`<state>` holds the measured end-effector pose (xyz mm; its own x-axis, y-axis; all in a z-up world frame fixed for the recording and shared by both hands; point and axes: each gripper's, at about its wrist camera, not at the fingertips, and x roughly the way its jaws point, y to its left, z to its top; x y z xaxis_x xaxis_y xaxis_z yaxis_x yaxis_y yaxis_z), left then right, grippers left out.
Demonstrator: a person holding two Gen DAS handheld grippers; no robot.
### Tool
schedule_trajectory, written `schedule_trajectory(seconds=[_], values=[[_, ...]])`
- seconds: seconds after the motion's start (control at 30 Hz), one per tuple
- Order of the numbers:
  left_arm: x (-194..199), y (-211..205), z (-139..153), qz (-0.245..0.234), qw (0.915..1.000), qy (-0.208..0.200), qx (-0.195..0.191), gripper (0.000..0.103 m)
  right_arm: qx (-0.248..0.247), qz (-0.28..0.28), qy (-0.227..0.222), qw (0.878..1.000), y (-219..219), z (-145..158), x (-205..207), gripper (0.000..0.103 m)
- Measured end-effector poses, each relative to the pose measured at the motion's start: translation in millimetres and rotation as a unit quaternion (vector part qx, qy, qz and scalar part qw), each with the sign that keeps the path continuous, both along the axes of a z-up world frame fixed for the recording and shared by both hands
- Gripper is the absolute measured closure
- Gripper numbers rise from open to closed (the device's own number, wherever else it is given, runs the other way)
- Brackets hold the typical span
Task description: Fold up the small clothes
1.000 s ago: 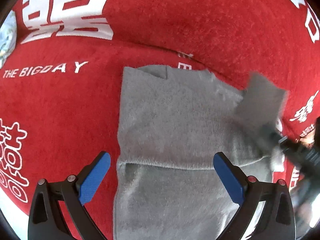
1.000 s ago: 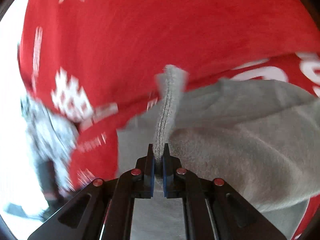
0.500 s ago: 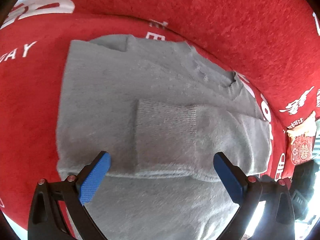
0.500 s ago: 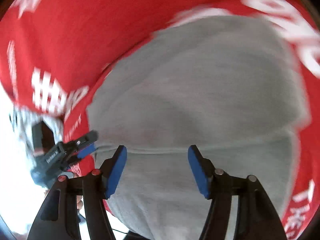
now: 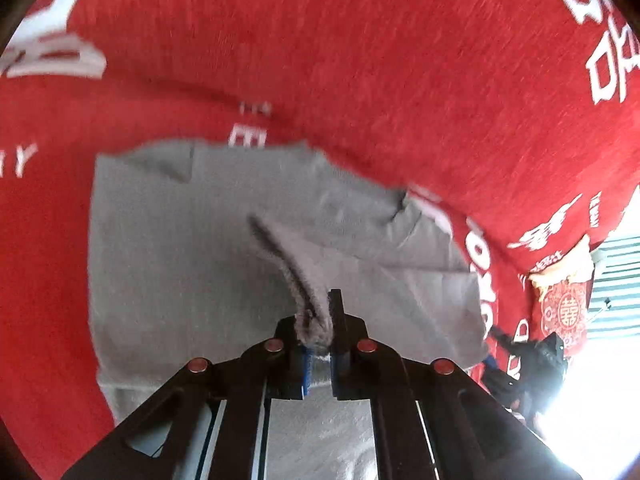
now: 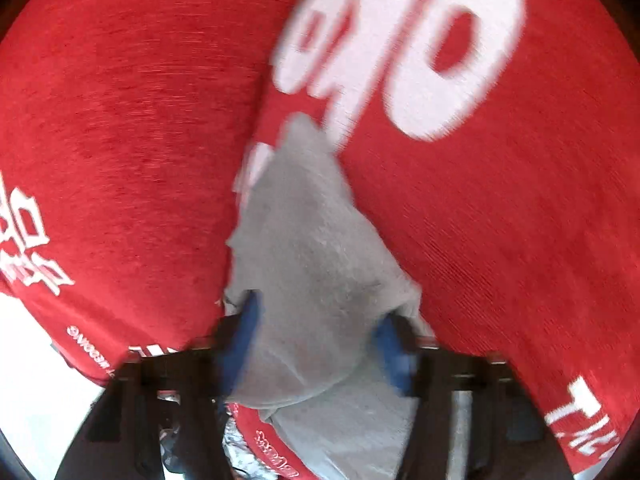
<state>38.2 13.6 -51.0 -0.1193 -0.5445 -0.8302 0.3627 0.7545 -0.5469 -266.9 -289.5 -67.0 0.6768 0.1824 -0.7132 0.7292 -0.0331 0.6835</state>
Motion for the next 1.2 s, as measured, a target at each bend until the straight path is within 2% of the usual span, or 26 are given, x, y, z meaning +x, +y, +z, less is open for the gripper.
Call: schedule_trajectory(seconds=[0.1, 0.2, 0.23, 0.3, 0.37, 0.4, 0.47, 0.5, 0.53, 0.57, 0.67, 0.7, 0.77, 0.8, 0.87, 0.93, 1.0, 1.07, 1.17, 1.2], values=[[0, 1, -8, -0.005, 0.9999, 0.004, 0.013, 0.096, -0.025, 0.025, 0.018, 0.999, -11, 4, -4, 0.087], [-13, -4, -32, -0.03, 0.998, 0.001, 0.056, 0.096, -0.041, 0.067, 0.069, 0.995, -11, -10, -12, 0.089], [-18, -2, -39, -0.036, 0.9967, 0.0, 0.072, 0.096, -0.036, 0.077, 0.077, 0.993, -8, -16, -14, 0.093], [-27, 4, -50, -0.037, 0.9959, 0.0, 0.082, 0.096, -0.033, 0.08, 0.07, 0.994, -7, -15, -27, 0.093], [-30, 8, -47, -0.032, 0.9966, -0.004, 0.076, 0.096, -0.034, 0.091, 0.07, 0.993, -5, -7, -31, 0.087], [-29, 7, -47, -0.031, 0.9966, -0.003, 0.076, 0.096, -0.048, 0.101, 0.076, 0.991, -6, 1, -31, 0.081], [-27, 4, -47, -0.035, 0.9961, -0.004, 0.08, 0.096, -0.081, 0.112, 0.078, 0.987, -14, 15, -32, 0.062], [-26, 4, -47, -0.037, 0.9959, -0.006, 0.082, 0.096, -0.09, 0.11, 0.079, 0.987, -19, 17, -31, 0.044], [-26, 3, -46, -0.038, 0.9958, -0.008, 0.083, 0.096, -0.095, 0.102, 0.077, 0.987, -29, 16, -28, 0.039], [-24, 3, -46, -0.038, 0.9956, -0.01, 0.085, 0.096, -0.09, 0.097, 0.072, 0.989, -32, 14, -25, 0.038], [-24, 2, -44, -0.036, 0.9953, -0.012, 0.089, 0.096, -0.043, 0.091, 0.044, 0.994, -45, -18, 2, 0.038], [-25, 2, -43, -0.034, 0.9953, -0.013, 0.089, 0.096, -0.027, 0.099, 0.048, 0.994, -47, -27, 11, 0.04], [-27, 1, -41, -0.032, 0.9955, -0.015, 0.088, 0.096, -0.035, 0.12, 0.051, 0.991, -49, -25, 29, 0.074], [-27, 1, -37, -0.031, 0.9957, -0.02, 0.085, 0.096, -0.044, 0.137, 0.055, 0.988, -46, -19, 37, 0.095], [-25, 4, -31, -0.031, 0.9957, -0.031, 0.082, 0.096, -0.1, 0.173, 0.07, 0.977, -41, 0, 50, 0.095], [-25, 3, -32, -0.035, 0.9946, -0.038, 0.089, 0.096, -0.152, 0.214, 0.105, 0.959, -38, 10, 58, 0.095], [-26, 5, -39, -0.035, 0.9931, -0.037, 0.106, 0.096, -0.159, 0.231, 0.137, 0.95, -38, 0, 57, 0.095], [-28, 13, -42, -0.027, 0.9915, -0.039, 0.121, 0.095, -0.154, 0.23, 0.158, 0.948, -40, -13, 50, 0.094], [-33, 31, -36, -0.019, 0.9901, -0.041, 0.132, 0.095, -0.152, 0.21, 0.157, 0.953, -40, -13, 38, 0.092], [-34, 37, -33, -0.017, 0.9888, -0.045, 0.142, 0.087, -0.153, 0.207, 0.163, 0.952, -39, -10, 36, 0.085]])
